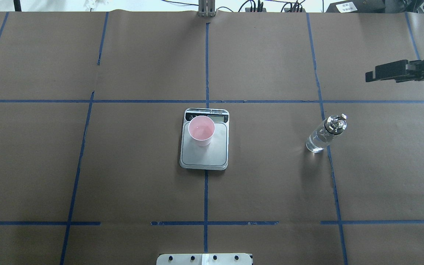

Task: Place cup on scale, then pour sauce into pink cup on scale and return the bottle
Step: 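Reach the right gripper to the glass sauce bottle and grasp it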

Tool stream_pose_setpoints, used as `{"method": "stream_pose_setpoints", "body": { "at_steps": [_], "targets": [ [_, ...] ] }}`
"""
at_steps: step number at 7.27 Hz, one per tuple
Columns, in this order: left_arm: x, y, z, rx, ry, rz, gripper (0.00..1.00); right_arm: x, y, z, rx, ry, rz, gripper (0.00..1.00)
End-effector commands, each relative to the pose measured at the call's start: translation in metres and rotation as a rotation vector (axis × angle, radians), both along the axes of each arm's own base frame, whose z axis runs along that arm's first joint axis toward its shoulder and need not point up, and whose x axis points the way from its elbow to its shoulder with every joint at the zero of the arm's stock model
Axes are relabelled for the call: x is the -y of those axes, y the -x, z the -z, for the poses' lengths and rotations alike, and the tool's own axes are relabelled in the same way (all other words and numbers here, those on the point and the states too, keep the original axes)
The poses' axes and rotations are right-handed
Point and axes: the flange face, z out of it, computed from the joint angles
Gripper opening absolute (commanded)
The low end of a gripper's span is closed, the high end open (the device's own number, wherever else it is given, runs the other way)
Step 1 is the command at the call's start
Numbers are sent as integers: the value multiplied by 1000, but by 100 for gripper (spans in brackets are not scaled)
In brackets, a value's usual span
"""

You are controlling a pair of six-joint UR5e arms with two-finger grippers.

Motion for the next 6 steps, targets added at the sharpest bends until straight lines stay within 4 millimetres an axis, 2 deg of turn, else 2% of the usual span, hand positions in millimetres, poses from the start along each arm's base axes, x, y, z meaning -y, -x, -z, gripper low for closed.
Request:
{"method": "stream_pose_setpoints", "body": {
  "at_steps": [1,2,4,5,6],
  "targets": [
    [-40,96,-88,10,37,7,100,-40,48,25,21,12,-28,100],
    [-70,99,-111,15,52,-28,100,-77,79,19,-35,-20,-64,100],
    [-95,95,-132,3,103,-25,100,-129,139,12,-68,-34,-130,100],
    [-110,91,-139,-28,123,-24,100,-167,174,5,-96,-99,-188,100],
    [-114,88,-139,-62,123,-28,100,-198,200,1,-91,-126,-233,100]
  ]
}}
